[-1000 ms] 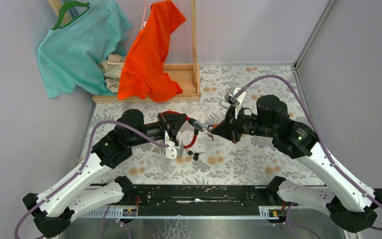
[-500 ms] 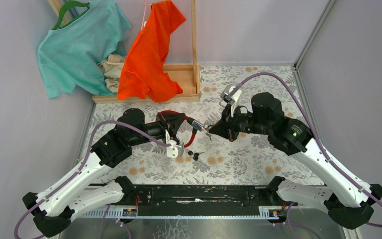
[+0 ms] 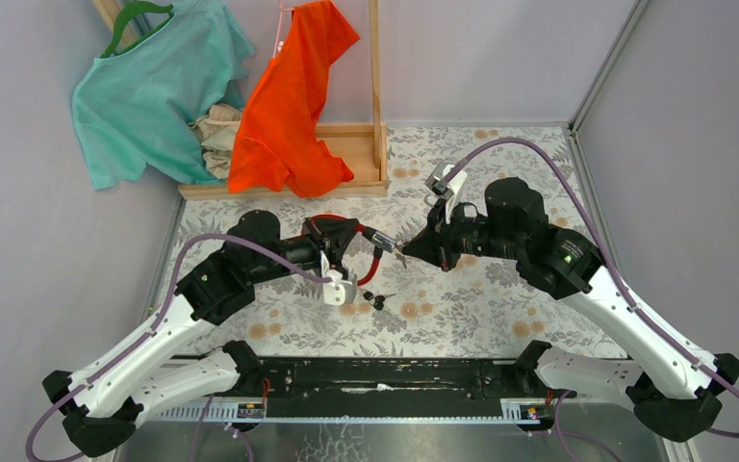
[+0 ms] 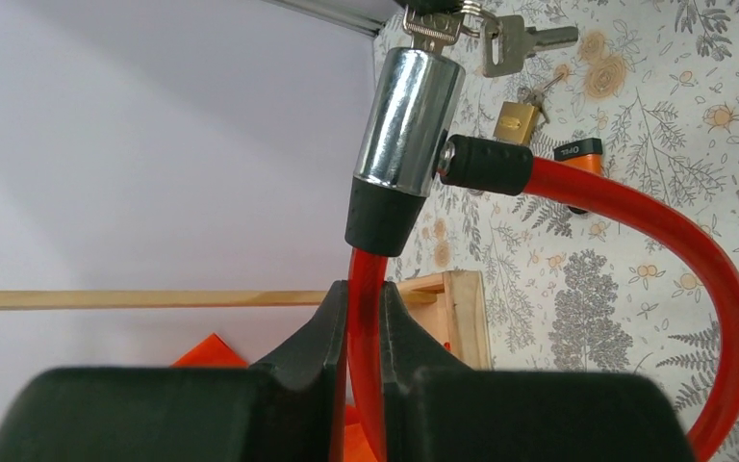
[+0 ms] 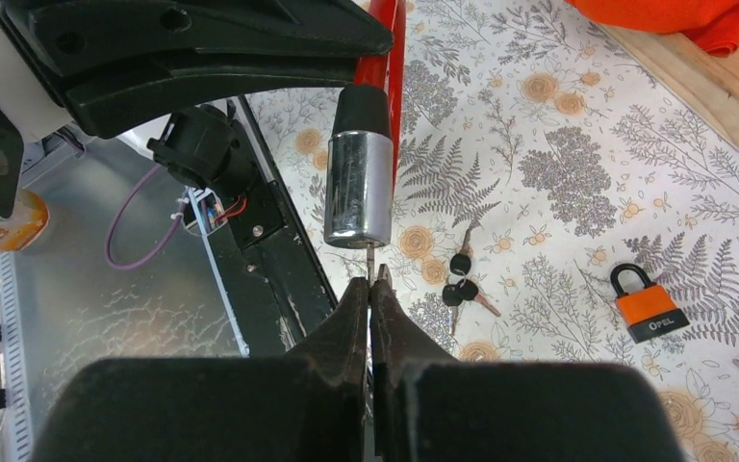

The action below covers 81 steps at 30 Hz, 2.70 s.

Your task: Unlock with the key

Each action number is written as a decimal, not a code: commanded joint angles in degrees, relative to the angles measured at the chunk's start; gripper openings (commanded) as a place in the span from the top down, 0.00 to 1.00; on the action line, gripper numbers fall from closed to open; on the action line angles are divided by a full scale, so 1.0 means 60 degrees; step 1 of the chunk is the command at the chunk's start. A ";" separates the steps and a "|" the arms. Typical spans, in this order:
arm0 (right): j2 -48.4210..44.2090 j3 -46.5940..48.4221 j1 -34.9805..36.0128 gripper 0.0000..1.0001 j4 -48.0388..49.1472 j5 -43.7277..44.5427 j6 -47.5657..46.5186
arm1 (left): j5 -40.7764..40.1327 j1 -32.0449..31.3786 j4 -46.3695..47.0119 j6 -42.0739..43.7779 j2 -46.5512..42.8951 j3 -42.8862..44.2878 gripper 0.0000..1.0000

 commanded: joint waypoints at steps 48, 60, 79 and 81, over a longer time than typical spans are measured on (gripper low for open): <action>-0.2624 -0.3844 -0.1463 0.01 0.7230 -0.0995 0.4147 | -0.2725 -0.1238 0.3288 -0.0539 -0.0233 0.0596 1.00; -0.1422 -0.3531 -0.0306 0.11 0.8419 -0.0414 0.2271 | -0.3136 -0.1248 0.2680 -0.1916 0.0636 0.1701 1.00; -0.1473 -0.2224 0.0176 1.00 0.5185 -0.0424 -0.0042 | -0.0765 -0.1228 -0.0571 -0.5018 0.0750 0.2846 0.31; -0.1402 -0.1998 0.0176 1.00 0.4718 -0.0775 -0.0214 | -0.0444 -0.1164 -0.0953 -0.5355 0.0914 0.3086 0.30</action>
